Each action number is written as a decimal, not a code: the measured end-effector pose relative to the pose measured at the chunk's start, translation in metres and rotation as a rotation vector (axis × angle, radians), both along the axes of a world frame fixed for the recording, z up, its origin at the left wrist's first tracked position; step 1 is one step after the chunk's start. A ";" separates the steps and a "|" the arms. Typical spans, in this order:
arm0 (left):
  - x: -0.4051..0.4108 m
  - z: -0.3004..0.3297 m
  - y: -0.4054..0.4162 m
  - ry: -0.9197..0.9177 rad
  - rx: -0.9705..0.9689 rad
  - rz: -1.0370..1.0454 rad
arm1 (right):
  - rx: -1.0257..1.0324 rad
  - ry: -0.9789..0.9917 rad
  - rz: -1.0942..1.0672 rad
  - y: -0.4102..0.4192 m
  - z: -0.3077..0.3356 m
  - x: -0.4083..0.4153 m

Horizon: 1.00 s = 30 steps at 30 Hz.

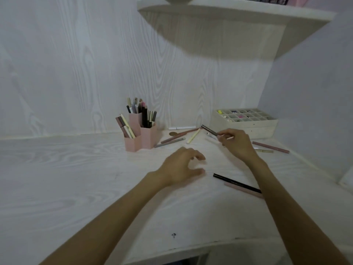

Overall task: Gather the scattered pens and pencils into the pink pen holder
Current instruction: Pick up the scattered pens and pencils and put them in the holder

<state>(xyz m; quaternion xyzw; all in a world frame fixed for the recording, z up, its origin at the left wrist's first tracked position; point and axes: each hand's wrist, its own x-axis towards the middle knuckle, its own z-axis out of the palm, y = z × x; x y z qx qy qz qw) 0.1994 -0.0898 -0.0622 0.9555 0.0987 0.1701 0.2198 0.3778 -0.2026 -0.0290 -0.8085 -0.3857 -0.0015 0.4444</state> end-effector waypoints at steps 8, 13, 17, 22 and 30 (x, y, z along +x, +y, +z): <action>0.044 -0.026 -0.062 0.107 0.086 -0.236 | -0.102 0.064 -0.011 -0.055 0.004 0.003; 0.024 -0.023 -0.020 0.110 0.092 -0.035 | -0.015 0.274 0.076 -0.041 -0.001 -0.009; -0.035 -0.026 0.045 0.079 0.022 0.203 | 0.121 0.453 0.222 -0.005 -0.002 -0.034; -0.110 -0.035 0.105 -0.013 -0.028 0.443 | 0.245 0.404 0.360 0.053 0.008 -0.066; -0.138 -0.051 0.133 -0.215 -0.228 0.568 | 0.320 -0.082 0.245 0.155 0.044 -0.114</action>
